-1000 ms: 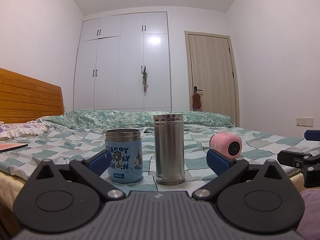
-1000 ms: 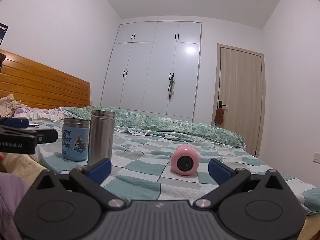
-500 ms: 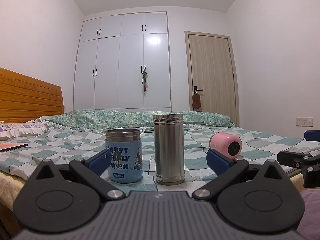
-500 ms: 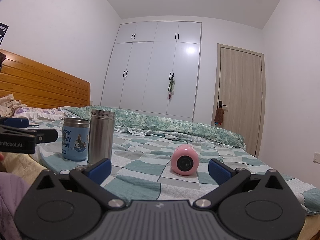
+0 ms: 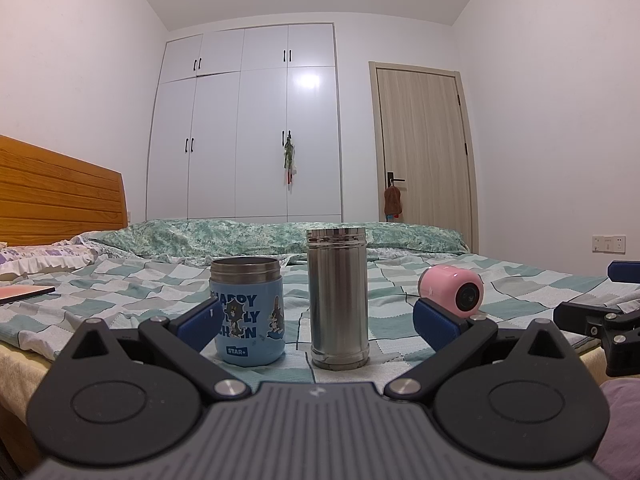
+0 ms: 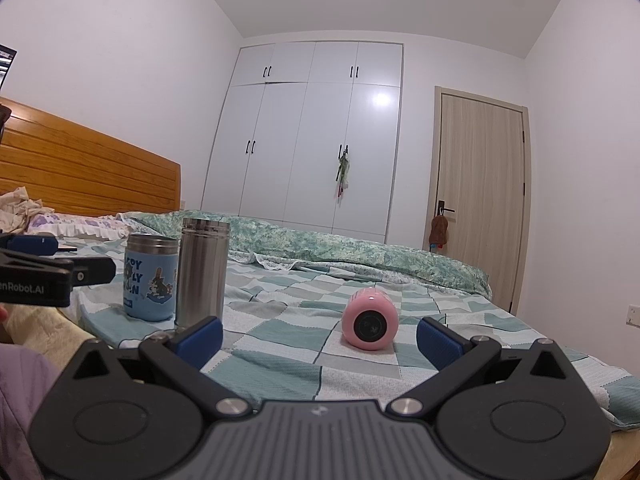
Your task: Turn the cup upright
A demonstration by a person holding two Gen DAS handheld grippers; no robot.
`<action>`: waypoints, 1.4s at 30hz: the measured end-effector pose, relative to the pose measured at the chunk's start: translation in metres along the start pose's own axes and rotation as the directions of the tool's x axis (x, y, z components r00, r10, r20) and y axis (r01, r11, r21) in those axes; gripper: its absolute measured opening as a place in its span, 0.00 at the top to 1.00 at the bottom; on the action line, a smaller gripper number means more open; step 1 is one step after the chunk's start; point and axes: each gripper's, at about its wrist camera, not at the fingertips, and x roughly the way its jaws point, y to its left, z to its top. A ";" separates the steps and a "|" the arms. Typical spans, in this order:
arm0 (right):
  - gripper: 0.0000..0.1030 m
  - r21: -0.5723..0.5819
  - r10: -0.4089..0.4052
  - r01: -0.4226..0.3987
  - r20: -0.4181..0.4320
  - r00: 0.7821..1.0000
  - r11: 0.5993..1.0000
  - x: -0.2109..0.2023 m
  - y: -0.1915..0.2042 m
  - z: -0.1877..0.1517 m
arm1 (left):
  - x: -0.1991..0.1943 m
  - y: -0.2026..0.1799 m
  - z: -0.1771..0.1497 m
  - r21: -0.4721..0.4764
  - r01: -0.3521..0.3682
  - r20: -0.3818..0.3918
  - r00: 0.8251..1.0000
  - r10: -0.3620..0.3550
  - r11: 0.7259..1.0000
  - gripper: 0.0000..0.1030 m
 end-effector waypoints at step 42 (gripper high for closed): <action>0.00 0.038 0.055 -0.049 -0.173 0.983 0.998 0.044 -0.050 0.037 | 0.035 -0.052 0.021 0.118 0.208 -0.043 0.978 -0.204 0.971 0.00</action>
